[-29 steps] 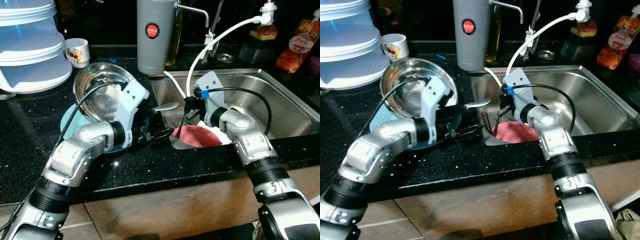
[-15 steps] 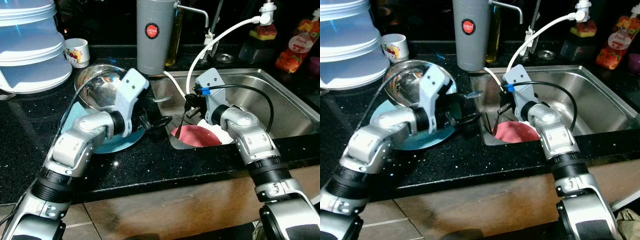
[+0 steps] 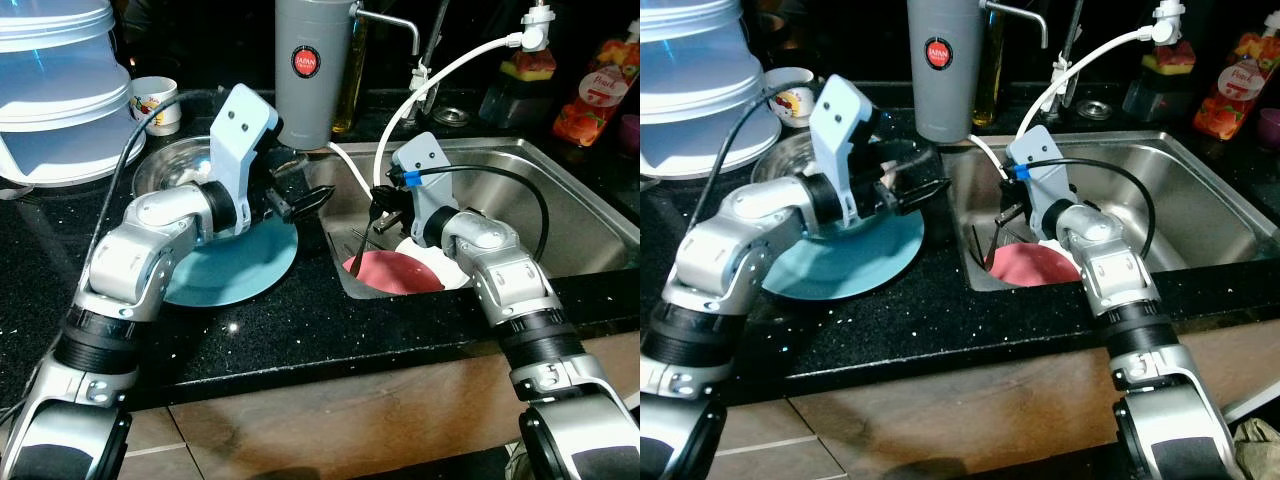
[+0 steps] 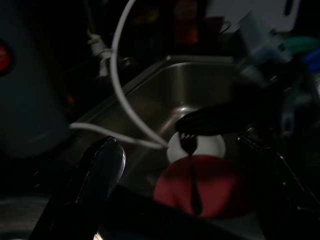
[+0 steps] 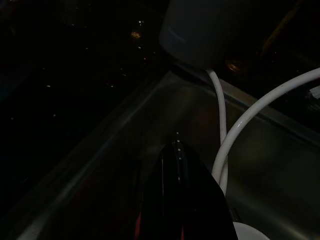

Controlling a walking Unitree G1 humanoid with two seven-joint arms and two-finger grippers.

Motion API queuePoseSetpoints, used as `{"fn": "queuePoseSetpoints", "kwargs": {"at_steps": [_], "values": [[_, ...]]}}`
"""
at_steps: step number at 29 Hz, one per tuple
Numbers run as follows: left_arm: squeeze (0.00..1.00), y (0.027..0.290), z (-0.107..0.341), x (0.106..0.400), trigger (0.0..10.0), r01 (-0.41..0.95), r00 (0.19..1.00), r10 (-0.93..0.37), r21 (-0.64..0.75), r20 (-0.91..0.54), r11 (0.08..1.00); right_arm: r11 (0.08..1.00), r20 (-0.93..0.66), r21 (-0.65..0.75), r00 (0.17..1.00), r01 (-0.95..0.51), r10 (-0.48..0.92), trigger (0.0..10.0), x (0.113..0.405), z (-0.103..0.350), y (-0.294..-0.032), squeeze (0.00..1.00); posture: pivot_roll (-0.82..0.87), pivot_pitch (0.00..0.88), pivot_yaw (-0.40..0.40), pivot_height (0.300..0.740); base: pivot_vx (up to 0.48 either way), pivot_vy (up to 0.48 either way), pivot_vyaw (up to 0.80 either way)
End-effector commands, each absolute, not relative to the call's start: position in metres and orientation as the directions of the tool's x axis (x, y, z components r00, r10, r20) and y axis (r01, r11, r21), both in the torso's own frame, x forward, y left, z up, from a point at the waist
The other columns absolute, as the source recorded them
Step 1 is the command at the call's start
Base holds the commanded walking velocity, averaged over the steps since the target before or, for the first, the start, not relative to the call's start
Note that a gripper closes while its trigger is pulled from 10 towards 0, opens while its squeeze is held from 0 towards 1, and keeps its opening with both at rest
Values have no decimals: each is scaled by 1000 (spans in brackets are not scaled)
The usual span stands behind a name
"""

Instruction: Kitchen organization

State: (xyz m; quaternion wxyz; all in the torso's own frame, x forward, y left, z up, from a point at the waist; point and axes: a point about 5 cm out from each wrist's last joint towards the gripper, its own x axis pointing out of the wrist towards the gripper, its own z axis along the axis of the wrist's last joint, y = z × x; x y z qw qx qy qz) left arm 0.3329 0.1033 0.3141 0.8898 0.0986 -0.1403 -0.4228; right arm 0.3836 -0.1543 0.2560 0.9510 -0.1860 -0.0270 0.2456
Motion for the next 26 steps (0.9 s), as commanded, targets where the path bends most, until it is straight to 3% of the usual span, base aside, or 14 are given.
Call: {"fn": "queuePoseSetpoints", "kwargs": {"at_steps": [1, 2, 3, 6, 8, 11, 12, 17, 26], "values": [[0, 94, 323, 327, 10000, 764, 531, -823, 306, 203, 568, 812, -31, -381, 884, -442, 467, 0, 383, 262, -158, 0, 34, 80, -68, 740, 0, 0, 0], [0, 84, 327, 319, 10000, 817, 440, -872, 308, 213, 488, 812, -32, -381, 884, -442, 466, 0, 383, 262, -159, 0, 32, 82, -67, 740, 0, 0, 0], [0, 84, 327, 319, 10000, 817, 440, -872, 308, 213, 488, 812, -32, -381, 884, -442, 466, 0, 383, 262, -159, 0, 32, 82, -67, 740, 0, 0, 0], [0, 76, 317, 303, 10000, 894, 312, -943, 299, 117, 333, 813, -34, -381, 886, -440, 463, 0, 383, 262, -160, 0, 32, 82, -67, 740, 0, 0, 0], [0, 77, 310, 301, 10000, 910, 300, -952, 278, 69, 307, 814, -36, -380, 886, -439, 462, 0, 383, 261, -160, 0, 32, 82, -67, 740, 0, 0, 0], [0, 84, 294, 305, 10000, 901, 362, -932, 265, -22, 343, 812, -44, -382, 887, -441, 460, 0, 384, 260, -161, 0, 35, 89, -64, 740, 0, 0, 0], [0, 92, 282, 314, 10000, 860, 449, -890, 309, -84, 405, 804, -57, -396, 886, -443, 459, 0, 383, 258, -161, 0, 35, 89, -64, 740, 0, 0, 0], [0, 103, 266, 328, 10000, 778, 569, -811, 410, -135, 477, 771, -143, -420, 874, -479, 465, 0, 382, 246, -163, 0, 36, 92, -65, 740, 0, 0, 0], [0, 90, 272, 323, 10000, 815, 513, -859, 323, -12, 482, 711, -279, -435, 833, -553, 477, 0, 376, 228, -163, 0, 35, 91, -64, 740, 0, 0, 0]]}}
